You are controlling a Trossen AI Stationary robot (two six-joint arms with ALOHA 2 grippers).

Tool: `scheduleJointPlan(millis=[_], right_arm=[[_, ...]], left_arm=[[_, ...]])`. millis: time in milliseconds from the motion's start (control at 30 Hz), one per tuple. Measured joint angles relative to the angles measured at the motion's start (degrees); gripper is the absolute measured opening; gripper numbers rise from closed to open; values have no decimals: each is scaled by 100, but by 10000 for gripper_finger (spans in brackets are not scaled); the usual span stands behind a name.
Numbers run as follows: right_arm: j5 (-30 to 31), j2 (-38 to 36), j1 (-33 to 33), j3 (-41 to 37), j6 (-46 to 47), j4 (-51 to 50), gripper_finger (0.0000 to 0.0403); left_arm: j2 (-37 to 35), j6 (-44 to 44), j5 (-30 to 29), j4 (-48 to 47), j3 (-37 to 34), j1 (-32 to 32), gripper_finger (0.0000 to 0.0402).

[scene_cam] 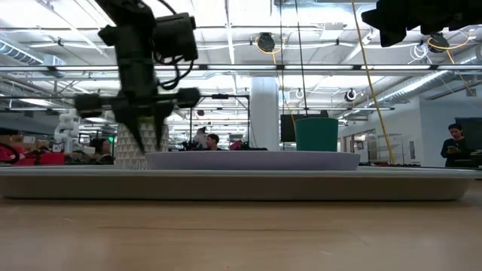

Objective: Pick and place plate/cup/fork/spoon on tray
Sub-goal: Put the orange fork to the left of the orange spoon on the blue tray

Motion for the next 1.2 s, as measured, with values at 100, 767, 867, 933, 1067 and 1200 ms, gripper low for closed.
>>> scheduleJointPlan(millis=[100, 767, 867, 933, 1067, 1200], right_arm=[[-1, 0, 0, 0, -4, 12, 144], [-1, 2, 2, 0, 39, 10, 144], [-1, 2, 2, 0, 55, -14, 144], [0, 3, 2, 0, 55, -17, 144], [-1, 4, 2, 0, 56, -41, 144], [1, 2, 2, 0, 55, -49, 144]], left_arm=[[-27, 226, -237, 36, 70, -41, 97], [500, 488, -194, 106, 47, -290, 97], [616, 407, -185, 422, 49, -290, 97], [640, 402, -199, 410, 50, -285, 97], [711, 379, -153, 289, 61, -283, 97], [781, 410, -121, 169, 66, -283, 97]])
